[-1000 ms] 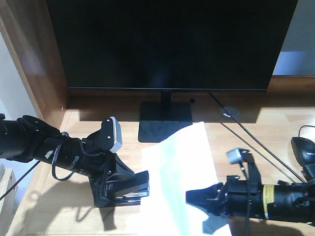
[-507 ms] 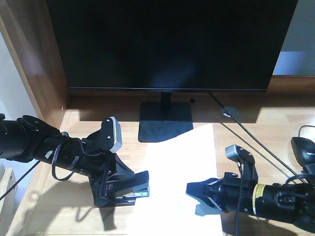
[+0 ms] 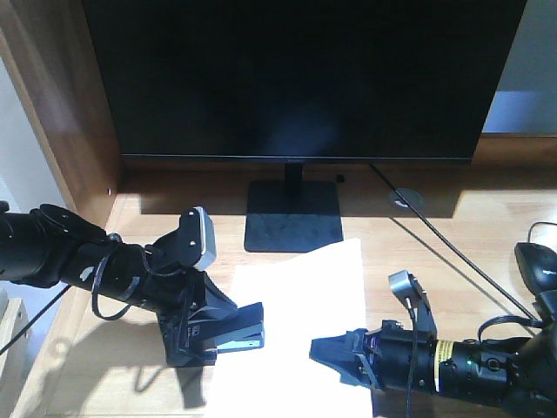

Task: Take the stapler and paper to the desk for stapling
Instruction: 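Lay the paper flat under the stapler with the right gripper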

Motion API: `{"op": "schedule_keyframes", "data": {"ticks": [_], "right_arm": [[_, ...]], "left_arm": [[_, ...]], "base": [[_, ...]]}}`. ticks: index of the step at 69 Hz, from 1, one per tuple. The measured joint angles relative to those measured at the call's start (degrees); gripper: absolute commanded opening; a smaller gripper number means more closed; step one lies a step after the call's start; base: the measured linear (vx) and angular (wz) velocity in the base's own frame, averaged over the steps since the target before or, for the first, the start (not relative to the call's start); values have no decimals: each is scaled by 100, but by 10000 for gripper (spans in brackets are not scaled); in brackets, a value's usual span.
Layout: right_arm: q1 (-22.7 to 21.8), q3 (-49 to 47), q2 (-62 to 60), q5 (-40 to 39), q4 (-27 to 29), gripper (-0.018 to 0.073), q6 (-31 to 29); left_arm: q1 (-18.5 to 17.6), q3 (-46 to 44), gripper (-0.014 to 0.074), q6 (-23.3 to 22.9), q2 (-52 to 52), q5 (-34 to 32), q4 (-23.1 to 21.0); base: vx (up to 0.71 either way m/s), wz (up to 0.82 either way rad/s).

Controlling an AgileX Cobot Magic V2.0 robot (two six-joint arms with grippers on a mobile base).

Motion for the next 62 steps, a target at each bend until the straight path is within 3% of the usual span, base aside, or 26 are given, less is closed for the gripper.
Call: {"op": "schedule_keyframes", "data": {"ticks": [62], "right_arm": [[0, 0, 0, -36, -59, -3, 18]], "left_arm": [[0, 0, -6, 0, 0, 0, 0]], "base": [[0, 0]]}}
